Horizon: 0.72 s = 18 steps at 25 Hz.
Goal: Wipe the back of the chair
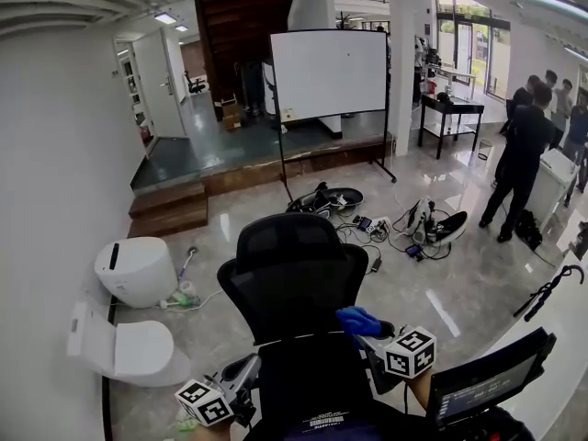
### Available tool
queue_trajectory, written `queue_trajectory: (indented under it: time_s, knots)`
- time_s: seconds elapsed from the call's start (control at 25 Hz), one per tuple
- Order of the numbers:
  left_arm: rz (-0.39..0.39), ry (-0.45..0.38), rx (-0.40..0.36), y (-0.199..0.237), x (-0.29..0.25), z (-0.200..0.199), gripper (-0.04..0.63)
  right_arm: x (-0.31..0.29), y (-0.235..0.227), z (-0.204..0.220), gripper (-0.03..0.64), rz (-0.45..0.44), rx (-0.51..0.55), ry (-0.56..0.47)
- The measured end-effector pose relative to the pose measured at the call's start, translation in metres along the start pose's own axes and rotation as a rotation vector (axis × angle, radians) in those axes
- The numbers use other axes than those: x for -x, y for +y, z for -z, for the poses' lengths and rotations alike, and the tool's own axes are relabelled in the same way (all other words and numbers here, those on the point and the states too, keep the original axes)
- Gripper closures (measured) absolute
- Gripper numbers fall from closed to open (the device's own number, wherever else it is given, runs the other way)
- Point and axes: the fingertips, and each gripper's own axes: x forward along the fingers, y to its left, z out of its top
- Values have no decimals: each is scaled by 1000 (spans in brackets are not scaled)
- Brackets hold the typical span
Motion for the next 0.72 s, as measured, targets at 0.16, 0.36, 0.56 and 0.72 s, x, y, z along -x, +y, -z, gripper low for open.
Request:
queue_trajectory:
  time_s: [0.16,0.36,0.56,0.72]
  knots:
    - [-8,3,-7,1,3,-4,592,-6,7,-2,509,-17,9,8]
    - [-3,15,3,0,5,7,592,-6,10,11,509,-25,11,10]
    - [9,16,-4,2,9,7,592,-10,16,15,511,-32,17,16]
    - [7,27,5,7,14,20,592,-14,20,29,512,-36,23,14]
